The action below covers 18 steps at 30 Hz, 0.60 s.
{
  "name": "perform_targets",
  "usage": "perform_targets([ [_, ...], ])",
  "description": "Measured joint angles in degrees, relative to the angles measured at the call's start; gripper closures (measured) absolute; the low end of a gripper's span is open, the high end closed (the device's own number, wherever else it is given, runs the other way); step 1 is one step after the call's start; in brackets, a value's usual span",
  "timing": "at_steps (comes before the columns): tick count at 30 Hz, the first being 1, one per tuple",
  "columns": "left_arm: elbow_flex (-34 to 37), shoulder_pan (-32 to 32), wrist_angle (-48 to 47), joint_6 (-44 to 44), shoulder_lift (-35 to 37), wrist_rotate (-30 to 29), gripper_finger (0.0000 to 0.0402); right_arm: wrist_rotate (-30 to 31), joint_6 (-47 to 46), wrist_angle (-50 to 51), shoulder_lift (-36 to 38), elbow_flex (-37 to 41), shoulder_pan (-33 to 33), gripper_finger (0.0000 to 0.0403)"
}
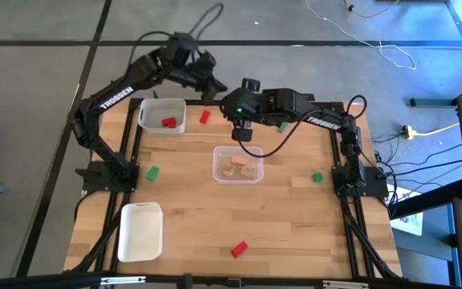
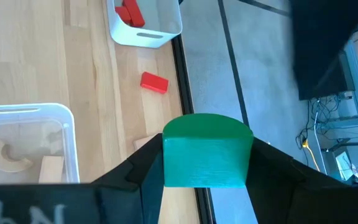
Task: Sort & place blocks by color
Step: Put the green block into the white bin
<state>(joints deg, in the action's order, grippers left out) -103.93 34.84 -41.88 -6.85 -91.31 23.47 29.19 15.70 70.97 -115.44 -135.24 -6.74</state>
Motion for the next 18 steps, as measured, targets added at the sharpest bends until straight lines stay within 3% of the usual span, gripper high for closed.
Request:
perform_targets([
  [6,-5.46,0.32,-9.64,4.14,0.2,-6.58,0.04,0.0,-0.07,0.25,-0.02,0.02,-0.04,0.023],
  [12,-5.63,0.23,-12.37,11.41,0.2,-7.04,0.0378,0.33,-0.04,-0.05,-0.07,0.07,-0.04,0.023],
  [18,-4.7,-0.6,-13.48,11.96,-0.15,-11.6,0.034,0.31,-0.02,-0.38,-0.17,0.15,-0.07,0.023],
])
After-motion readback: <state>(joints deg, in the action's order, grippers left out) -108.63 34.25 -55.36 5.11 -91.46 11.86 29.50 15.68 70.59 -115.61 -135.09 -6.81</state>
